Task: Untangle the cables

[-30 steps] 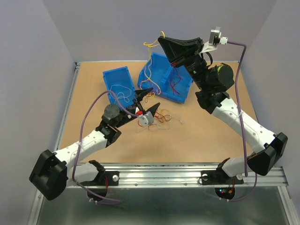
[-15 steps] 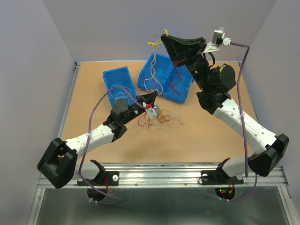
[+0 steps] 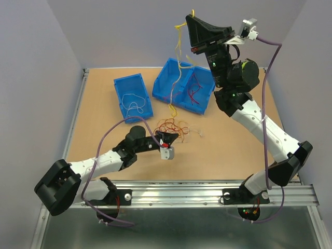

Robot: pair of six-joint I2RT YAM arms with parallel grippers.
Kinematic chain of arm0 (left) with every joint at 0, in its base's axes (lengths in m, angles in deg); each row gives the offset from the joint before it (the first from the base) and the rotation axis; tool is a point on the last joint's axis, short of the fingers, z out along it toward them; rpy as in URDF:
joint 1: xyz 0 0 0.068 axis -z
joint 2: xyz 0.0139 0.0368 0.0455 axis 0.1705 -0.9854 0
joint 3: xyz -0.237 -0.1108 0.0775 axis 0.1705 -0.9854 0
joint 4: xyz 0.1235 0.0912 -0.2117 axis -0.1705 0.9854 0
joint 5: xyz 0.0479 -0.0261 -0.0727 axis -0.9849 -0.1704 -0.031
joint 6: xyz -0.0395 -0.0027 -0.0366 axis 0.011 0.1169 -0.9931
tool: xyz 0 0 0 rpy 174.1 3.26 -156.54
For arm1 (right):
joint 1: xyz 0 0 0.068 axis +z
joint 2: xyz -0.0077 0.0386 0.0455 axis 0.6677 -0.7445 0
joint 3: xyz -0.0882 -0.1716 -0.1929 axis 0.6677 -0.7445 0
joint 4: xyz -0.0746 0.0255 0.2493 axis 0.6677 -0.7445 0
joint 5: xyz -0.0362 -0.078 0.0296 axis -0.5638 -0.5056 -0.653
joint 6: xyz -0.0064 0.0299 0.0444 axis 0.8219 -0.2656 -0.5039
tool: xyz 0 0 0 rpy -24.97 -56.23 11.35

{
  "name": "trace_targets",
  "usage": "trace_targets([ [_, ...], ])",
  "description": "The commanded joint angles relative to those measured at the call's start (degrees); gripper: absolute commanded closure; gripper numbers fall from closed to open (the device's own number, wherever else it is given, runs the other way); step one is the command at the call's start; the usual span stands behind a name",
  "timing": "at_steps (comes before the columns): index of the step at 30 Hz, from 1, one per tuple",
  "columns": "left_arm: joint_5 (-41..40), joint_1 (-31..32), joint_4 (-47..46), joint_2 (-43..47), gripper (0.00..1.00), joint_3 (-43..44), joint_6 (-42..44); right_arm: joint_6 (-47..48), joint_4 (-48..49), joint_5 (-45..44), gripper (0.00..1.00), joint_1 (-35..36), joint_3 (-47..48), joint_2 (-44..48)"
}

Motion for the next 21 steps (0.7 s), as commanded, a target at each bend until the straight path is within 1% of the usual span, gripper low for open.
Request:
trace_targets([
  [1,0.0,1.2,4.3,5.5,1.0,-3.9,2.9,4.5,0.3,-4.9,0.99,0.4,10.1,-2.8],
  [4,-2.3,1.3,8.1,10.9,1.0,-7.7,3.9,6.4,-0.8,-7.0,0.99,0.4,14.8,-6.6],
  [5,-3.0,1.3,8.9,14.3,1.0,-8.5,3.9,6.6,-1.1,-7.2,0.99,0.3,15.3,-7.3],
  [7,-5.1,1.2,10.6,18.4,1.0,-10.6,2.3,6.8,-1.1,-7.9,0.99,0.4,15.3,-8.8],
  [8,-6.0,1.2,11.0,22.6,1.0,-11.2,1.4,7.1,-1.1,-8.1,0.99,0.3,15.7,-9.5],
  [9,-6.8,1.1,12.5,24.7,1.0,-11.7,0.8,7.4,-1.1,-9.2,0.99,0.3,16.0,-10.1],
  [12,-11.6,0.6,14.8,32.8,1.0,-12.9,-2.0,6.8,-1.1,-10.8,1.0,-0.2,16.7,-12.6],
  [13,-16.4,0.5,14.6,34.8,1.0,-13.7,-3.2,6.5,-1.1,-11.0,0.99,-0.7,16.8,-13.9],
  [14,-19.5,0.4,13.6,38.9,1.0,-14.5,-5.9,6.3,-1.2,-10.8,1.0,-0.9,17.0,-14.5],
  [15,-22.7,0.3,11.3,40.9,1.0,-15.1,-6.5,6.0,-1.1,-10.8,0.99,-1.2,17.3,-15.3],
  [16,-29.8,0.3,9.5,43.0,1.0,-16.8,-6.7,6.0,-1.1,-11.2,0.99,-1.3,17.5,-15.9],
  [17,-34.0,0.2,7.3,46.8,1.0,-17.6,-7.6,6.0,-1.2,-11.3,1.0,-1.4,17.7,-17.5],
  [18,-38.9,0.1,4.5,48.6,1.0,-18.5,-8.1,5.7,-1.1,-11.7,0.99,-1.7,17.8,-18.2],
  [19,-46.3,0.1,-0.7,50.3,1.0,-20.2,-8.2,5.4,-1.2,-12.4,0.99,-2.1,18.2,-18.9],
  [21,-51.7,0.0,-4.5,54.7,1.0,-21.1,-7.5,4.3,-1.2,-12.8,0.99,-2.9,18.4,-21.0],
])
